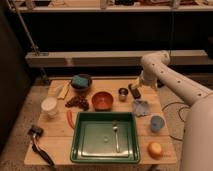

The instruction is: Place towel in red bowl

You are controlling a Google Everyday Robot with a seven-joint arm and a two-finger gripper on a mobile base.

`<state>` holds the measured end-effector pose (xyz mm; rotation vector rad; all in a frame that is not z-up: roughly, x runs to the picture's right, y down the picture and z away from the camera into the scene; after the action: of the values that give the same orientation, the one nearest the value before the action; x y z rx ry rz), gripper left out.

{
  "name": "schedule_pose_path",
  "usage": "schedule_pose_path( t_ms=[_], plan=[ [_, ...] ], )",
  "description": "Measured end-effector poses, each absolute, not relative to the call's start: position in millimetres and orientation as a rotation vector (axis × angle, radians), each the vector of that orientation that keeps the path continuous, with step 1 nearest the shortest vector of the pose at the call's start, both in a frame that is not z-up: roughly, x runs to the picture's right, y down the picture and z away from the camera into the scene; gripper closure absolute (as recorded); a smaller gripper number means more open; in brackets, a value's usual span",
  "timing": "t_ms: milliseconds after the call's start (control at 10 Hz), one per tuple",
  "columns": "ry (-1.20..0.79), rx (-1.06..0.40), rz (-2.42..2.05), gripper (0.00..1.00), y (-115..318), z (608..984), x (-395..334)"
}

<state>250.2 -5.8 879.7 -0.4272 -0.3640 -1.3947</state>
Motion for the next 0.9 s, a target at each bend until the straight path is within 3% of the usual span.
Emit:
schedule_pose_path(
  t_ms=[300, 900],
  plan=[
    [-0.503, -0.469, -1.393, 0.20, 5, 900, 245],
    [-0.541, -0.589, -1.414, 0.20, 43, 881, 237]
  ],
)
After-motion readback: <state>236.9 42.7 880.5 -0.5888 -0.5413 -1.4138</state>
